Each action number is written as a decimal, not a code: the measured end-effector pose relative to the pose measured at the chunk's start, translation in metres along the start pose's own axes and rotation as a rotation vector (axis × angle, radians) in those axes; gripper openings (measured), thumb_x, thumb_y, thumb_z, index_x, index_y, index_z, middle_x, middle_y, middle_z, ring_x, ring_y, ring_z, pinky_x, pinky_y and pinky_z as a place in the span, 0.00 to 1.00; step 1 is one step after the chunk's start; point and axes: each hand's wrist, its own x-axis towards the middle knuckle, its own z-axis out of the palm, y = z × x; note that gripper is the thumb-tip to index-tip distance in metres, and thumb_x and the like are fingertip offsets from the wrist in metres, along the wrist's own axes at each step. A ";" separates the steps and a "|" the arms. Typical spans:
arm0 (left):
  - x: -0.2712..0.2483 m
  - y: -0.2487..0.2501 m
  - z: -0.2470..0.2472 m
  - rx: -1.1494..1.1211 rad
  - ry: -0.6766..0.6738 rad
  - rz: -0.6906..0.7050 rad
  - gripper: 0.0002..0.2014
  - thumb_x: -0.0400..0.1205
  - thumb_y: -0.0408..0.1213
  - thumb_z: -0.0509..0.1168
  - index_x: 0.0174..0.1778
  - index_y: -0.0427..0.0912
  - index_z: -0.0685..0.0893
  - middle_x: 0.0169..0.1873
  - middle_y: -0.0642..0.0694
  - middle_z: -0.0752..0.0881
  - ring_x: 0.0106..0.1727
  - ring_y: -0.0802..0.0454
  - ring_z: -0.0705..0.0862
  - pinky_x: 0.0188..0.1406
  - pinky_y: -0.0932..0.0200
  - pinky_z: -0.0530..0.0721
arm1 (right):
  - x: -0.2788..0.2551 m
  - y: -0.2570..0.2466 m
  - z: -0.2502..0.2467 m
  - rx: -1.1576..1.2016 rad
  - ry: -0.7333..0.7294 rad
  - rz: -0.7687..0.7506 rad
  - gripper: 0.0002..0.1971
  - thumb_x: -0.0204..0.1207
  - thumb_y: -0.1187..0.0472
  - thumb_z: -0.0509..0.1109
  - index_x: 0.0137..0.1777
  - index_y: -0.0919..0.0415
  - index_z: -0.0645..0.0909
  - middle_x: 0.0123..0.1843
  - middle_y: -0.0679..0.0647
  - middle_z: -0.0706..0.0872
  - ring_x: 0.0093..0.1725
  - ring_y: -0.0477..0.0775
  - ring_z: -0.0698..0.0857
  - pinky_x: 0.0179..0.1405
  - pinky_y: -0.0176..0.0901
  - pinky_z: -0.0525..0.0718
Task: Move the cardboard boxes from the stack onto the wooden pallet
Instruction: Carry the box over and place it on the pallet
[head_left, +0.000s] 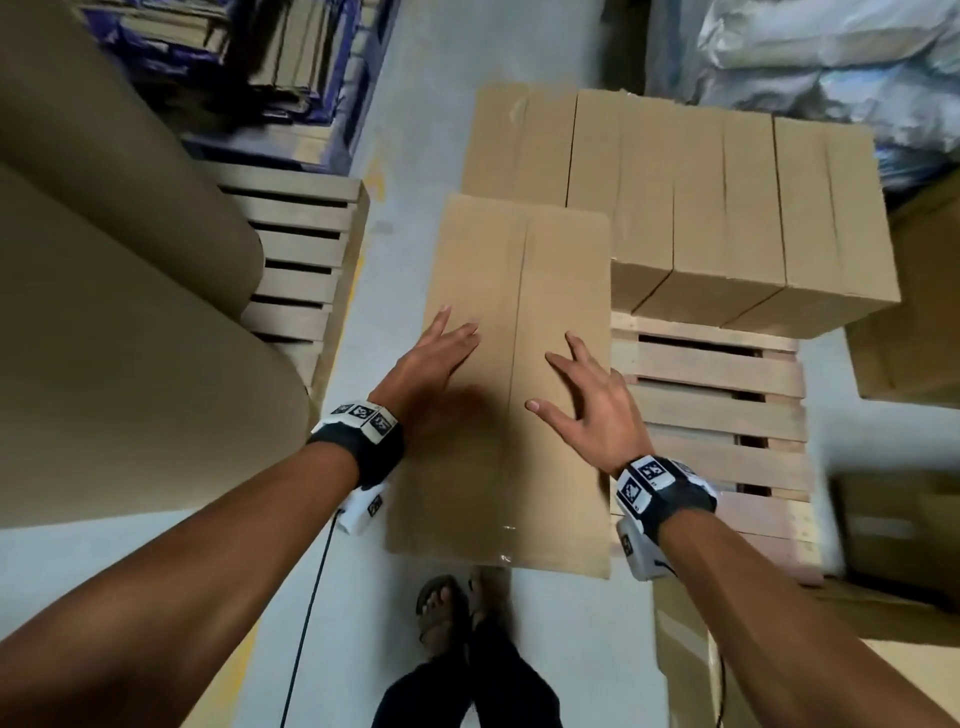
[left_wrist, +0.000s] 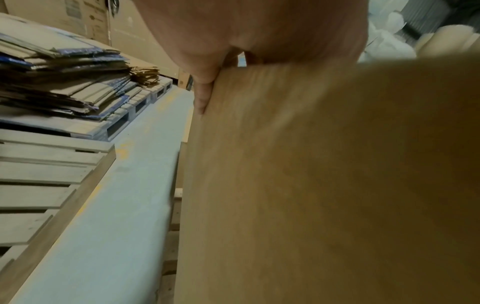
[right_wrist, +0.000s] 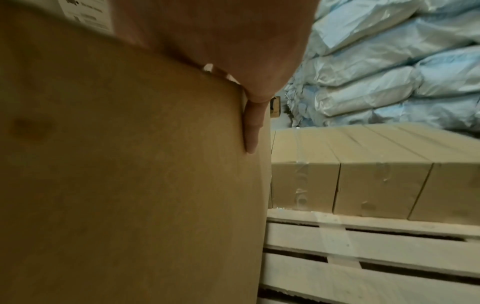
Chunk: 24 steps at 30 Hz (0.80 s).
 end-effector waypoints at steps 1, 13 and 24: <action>0.009 -0.017 0.018 -0.005 0.003 0.009 0.37 0.83 0.42 0.75 0.88 0.39 0.69 0.90 0.47 0.65 0.93 0.42 0.46 0.85 0.40 0.71 | 0.010 0.015 0.019 -0.002 -0.005 -0.001 0.37 0.81 0.29 0.71 0.84 0.46 0.73 0.94 0.44 0.56 0.86 0.49 0.70 0.85 0.74 0.65; 0.085 -0.165 0.180 -0.045 0.092 0.027 0.32 0.84 0.45 0.73 0.83 0.38 0.75 0.87 0.46 0.71 0.93 0.42 0.52 0.80 0.38 0.78 | 0.097 0.144 0.191 -0.016 -0.036 0.006 0.36 0.81 0.29 0.68 0.85 0.47 0.73 0.94 0.47 0.55 0.86 0.58 0.72 0.85 0.77 0.62; 0.105 -0.203 0.215 -0.021 0.114 0.006 0.32 0.86 0.47 0.72 0.85 0.42 0.73 0.89 0.53 0.66 0.93 0.51 0.48 0.83 0.46 0.74 | 0.118 0.176 0.249 -0.033 0.033 0.033 0.37 0.82 0.27 0.66 0.86 0.45 0.70 0.95 0.41 0.52 0.85 0.64 0.73 0.86 0.73 0.60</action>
